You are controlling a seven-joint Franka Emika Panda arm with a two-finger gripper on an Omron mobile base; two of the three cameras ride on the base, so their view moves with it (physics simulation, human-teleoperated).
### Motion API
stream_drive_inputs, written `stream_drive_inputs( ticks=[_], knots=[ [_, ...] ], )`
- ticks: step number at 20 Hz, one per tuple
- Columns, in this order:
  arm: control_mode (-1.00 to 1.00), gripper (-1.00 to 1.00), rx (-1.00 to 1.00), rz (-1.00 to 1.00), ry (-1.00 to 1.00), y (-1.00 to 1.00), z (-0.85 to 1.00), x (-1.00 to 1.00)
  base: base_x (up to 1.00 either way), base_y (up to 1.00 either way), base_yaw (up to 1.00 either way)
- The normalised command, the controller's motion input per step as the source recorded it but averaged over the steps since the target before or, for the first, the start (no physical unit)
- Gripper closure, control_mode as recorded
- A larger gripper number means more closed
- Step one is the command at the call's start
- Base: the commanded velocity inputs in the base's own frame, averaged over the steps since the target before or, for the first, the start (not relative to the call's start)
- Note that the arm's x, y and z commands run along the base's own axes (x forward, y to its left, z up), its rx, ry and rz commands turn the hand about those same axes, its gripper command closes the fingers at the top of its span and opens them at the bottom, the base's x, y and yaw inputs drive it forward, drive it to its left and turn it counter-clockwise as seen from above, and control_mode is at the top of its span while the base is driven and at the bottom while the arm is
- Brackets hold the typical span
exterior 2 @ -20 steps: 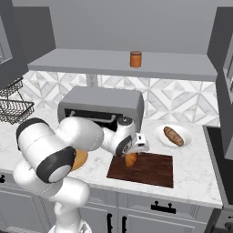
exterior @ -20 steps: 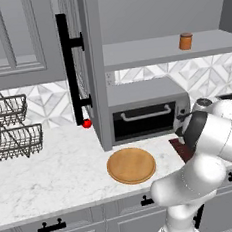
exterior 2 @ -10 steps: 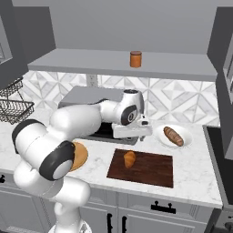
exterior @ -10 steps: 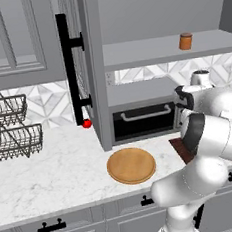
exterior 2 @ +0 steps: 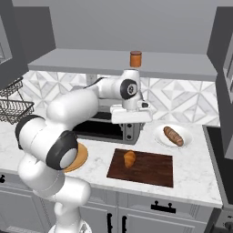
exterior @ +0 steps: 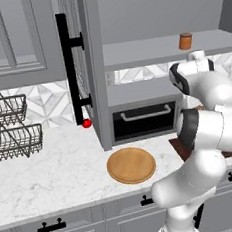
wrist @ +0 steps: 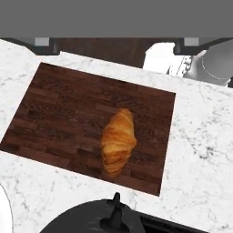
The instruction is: From the different types of pastries on the counter, select a croissant and place it on the cutting board. Then retrieve a jar of jam from the cabinet and place it alongside the croissant on the cutting board.
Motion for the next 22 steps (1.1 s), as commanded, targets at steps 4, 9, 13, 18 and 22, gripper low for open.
stream_drive_inputs(
  ticks=[4,9,13,18,22],
  knots=[
    [-1.00,-1.00,0.00,-0.06,0.33,-0.01,1.00,0.43,0.00,0.00,0.00],
    [-1.00,-1.00,0.02,-0.03,0.08,-0.01,0.33,0.09,0.00,0.00,0.00],
    [-1.00,-1.00,0.23,0.01,-0.51,-0.09,0.71,0.07,0.00,0.00,0.00],
    [-1.00,-1.00,0.23,-0.01,-0.53,-0.12,1.00,0.01,0.00,0.00,0.00],
    [-1.00,-1.00,0.00,-0.16,-0.47,0.00,1.00,0.46,0.00,0.00,0.00]
  ],
)
